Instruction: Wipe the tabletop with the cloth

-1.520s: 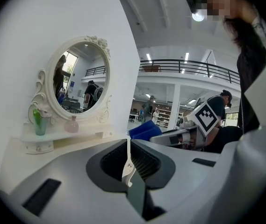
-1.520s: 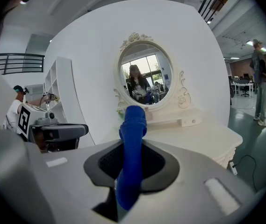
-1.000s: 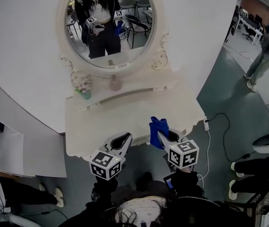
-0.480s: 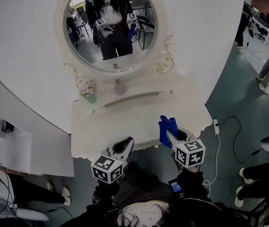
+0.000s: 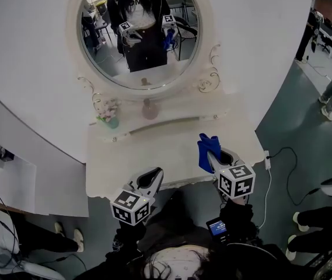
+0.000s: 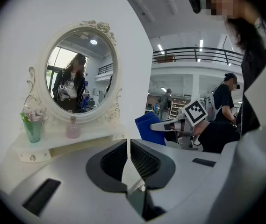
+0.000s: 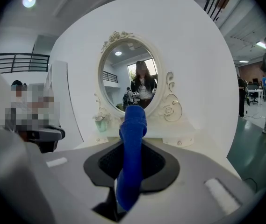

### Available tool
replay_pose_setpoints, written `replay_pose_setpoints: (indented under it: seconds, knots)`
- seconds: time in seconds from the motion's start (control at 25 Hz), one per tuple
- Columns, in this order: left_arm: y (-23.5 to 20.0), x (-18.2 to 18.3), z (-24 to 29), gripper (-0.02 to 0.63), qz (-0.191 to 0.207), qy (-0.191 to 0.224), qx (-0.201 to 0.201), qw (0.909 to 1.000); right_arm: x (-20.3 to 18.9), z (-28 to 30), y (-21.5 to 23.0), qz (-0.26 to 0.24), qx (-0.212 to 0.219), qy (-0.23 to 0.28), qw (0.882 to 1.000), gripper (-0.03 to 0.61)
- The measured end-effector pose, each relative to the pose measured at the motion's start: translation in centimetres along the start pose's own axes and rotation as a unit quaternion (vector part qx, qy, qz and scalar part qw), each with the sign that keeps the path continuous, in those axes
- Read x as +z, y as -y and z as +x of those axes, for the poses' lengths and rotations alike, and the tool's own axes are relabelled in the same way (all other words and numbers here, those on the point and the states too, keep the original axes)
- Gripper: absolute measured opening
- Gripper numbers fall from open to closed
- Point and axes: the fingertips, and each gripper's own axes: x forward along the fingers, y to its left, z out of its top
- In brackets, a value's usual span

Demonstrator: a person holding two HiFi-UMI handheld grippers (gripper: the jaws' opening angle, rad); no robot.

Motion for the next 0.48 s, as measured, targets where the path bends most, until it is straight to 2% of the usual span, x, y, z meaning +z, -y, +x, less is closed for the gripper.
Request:
replay_pose_setpoints:
  seconds: [0.48]
  knots:
    - [-6.1, 1.8, 4.6, 0.0, -0.001, -0.002, -0.011, 0.9999, 3.1, 10.2, 0.5, -0.046, 0.019, -0.042, 0.998, 0.077]
